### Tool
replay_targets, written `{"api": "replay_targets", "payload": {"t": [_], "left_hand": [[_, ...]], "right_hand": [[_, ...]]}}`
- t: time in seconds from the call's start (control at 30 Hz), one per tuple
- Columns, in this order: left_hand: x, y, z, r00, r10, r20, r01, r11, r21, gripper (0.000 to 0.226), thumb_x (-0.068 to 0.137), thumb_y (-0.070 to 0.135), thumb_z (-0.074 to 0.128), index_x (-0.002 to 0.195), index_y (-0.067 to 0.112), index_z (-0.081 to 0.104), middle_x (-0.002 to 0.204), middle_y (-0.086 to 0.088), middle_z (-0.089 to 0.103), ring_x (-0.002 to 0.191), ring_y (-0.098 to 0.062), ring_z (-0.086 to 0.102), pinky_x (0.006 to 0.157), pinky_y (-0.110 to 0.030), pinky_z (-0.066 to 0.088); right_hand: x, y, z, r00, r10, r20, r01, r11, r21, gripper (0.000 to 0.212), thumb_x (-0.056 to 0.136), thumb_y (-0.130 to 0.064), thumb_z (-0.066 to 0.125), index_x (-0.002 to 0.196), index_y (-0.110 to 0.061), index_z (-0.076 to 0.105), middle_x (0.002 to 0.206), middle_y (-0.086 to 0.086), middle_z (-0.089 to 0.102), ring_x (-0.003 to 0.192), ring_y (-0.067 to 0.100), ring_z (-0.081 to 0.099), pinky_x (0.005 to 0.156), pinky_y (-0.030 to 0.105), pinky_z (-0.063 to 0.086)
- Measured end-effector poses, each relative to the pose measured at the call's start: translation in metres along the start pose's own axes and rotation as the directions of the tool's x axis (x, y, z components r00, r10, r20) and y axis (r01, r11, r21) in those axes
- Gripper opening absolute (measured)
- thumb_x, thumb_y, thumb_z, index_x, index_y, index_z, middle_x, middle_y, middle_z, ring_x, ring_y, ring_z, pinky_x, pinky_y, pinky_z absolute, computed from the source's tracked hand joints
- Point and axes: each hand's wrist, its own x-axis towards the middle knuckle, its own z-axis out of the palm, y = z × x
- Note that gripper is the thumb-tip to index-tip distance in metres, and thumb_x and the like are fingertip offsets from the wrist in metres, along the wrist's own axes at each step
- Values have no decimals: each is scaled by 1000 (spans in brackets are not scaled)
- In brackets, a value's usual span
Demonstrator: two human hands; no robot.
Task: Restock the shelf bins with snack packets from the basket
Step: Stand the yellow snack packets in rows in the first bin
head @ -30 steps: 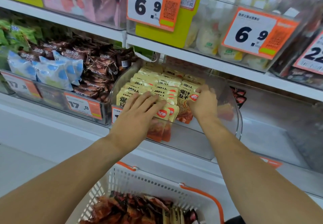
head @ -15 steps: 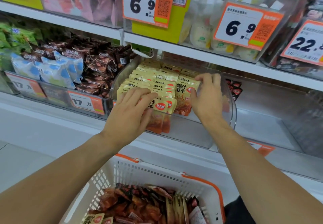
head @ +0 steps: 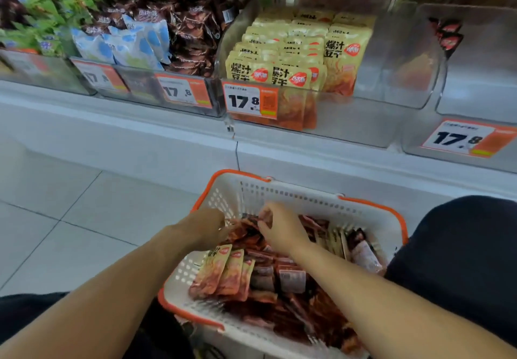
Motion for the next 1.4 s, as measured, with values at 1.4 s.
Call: {"api": "replay_targets", "payload": {"t": [1.4], "left_hand": [[-12,50,-136,865,34,-500,-242,903,-356,26,88,28,74,69,27,56,55,11,58,54,2,54,49,-17,34]], "right_hand": [[41,-89,-155,950,-307,-64,299,948,-113,34,91,-29,70,101,-21,38,99,-4,48,90,19,46,68,33,30]]}}
